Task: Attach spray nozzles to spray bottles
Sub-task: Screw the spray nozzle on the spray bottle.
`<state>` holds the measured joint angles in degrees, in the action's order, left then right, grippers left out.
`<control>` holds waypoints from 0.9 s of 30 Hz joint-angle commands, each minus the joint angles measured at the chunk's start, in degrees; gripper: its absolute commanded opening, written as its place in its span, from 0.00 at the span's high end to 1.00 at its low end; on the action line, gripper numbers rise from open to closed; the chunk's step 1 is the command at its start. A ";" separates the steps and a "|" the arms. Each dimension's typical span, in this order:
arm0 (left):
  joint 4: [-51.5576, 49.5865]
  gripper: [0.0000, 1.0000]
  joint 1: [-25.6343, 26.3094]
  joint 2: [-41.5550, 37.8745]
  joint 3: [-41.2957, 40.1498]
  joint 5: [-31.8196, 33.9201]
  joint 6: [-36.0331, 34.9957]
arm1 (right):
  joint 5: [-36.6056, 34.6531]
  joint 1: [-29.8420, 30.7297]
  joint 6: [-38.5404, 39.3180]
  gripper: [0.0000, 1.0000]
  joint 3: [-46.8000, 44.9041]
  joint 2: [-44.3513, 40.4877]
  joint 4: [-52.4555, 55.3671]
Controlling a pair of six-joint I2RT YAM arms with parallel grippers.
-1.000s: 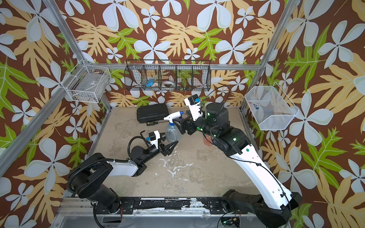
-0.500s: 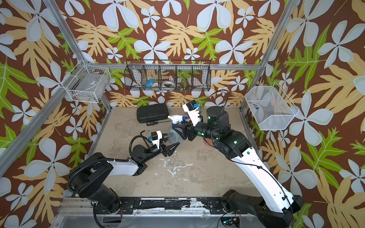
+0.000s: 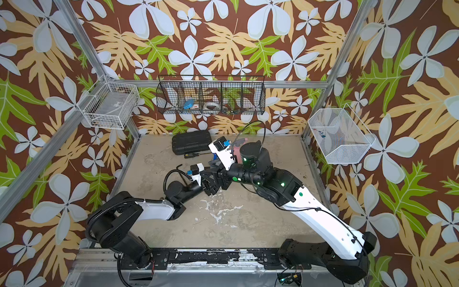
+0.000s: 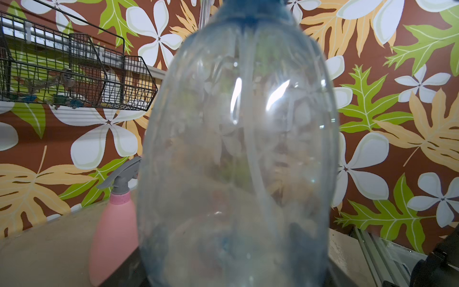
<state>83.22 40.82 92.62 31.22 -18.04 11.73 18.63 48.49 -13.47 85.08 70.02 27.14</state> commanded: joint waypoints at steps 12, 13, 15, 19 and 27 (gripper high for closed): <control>3.62 0.55 -0.55 -0.93 -0.27 -8.32 2.82 | 2.16 -15.05 5.24 0.62 -4.42 -8.39 1.23; 4.57 0.55 -0.61 -0.91 -0.45 -9.47 3.68 | 4.79 -16.73 5.42 0.64 -4.97 -8.13 0.80; 6.05 0.55 -0.99 -1.10 -0.34 -12.21 6.21 | 9.45 -18.86 6.38 0.64 -5.78 -7.02 0.31; 6.20 0.55 -1.18 -1.21 0.59 -16.58 9.77 | 14.95 -18.87 7.73 0.61 -6.06 -6.06 -0.99; 4.05 0.56 -1.18 -0.76 2.87 -20.67 12.15 | 18.48 -18.77 9.31 0.58 -4.29 -3.65 0.63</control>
<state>85.47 39.68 91.81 33.36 -35.68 21.69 34.79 29.67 -5.48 80.07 65.80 28.08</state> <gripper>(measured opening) 0.740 0.416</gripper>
